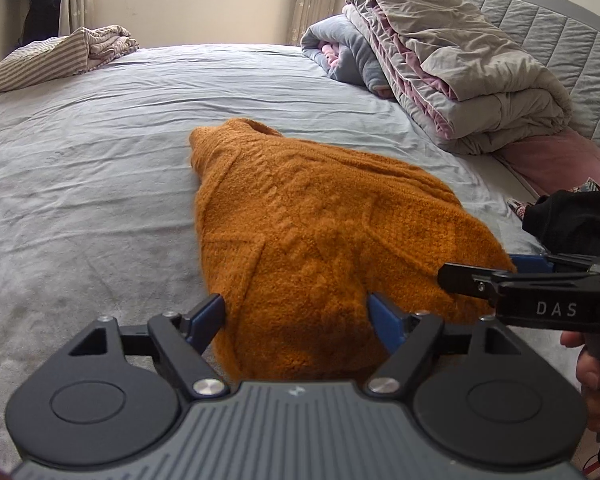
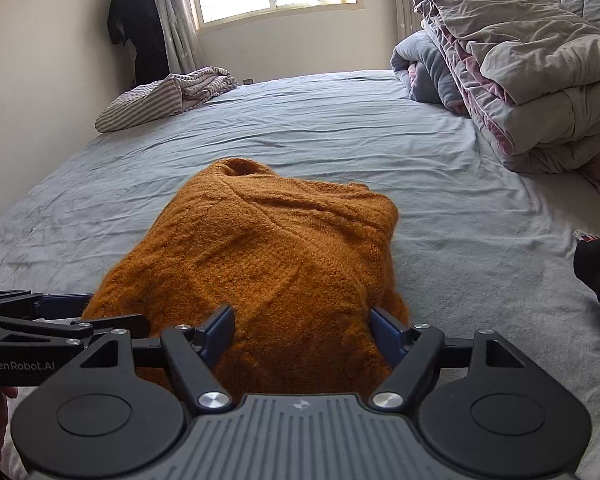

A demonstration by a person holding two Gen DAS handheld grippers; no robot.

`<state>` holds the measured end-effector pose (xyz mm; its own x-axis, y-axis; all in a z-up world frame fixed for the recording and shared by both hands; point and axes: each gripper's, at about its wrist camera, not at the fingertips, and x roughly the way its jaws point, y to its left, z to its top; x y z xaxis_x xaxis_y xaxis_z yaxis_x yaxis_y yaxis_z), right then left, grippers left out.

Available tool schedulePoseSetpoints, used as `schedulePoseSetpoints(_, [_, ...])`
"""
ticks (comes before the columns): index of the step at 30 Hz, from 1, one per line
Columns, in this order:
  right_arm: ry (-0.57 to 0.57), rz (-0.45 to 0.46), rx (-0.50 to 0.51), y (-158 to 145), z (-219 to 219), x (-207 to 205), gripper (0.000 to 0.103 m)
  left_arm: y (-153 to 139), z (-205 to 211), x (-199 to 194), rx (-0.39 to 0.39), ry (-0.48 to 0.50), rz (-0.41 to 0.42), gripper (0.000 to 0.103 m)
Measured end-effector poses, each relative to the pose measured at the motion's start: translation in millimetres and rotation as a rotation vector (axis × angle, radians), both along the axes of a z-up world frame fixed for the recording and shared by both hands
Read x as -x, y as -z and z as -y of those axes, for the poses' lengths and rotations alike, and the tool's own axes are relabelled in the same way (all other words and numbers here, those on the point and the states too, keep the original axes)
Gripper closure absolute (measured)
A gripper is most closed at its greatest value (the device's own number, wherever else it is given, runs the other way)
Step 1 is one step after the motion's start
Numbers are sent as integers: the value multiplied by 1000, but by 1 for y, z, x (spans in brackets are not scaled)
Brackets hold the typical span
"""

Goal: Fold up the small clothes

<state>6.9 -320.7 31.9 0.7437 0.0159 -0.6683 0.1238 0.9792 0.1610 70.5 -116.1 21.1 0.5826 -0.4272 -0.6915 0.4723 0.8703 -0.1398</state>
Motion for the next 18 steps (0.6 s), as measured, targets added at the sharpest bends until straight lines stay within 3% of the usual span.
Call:
schedulePoseSetpoints(5, [6,-27,22,1,-6,13,23,3,-10,6,18,-10,-57,24])
schedulePoseSetpoints(9, [27,-60,38,-2,-11,24,21,9,-15,18,-17,-23,-115,23])
schedulePoseSetpoints(18, [55,-43,119,-15,-32,42,10,8,-44,36,25,-154,-133,8])
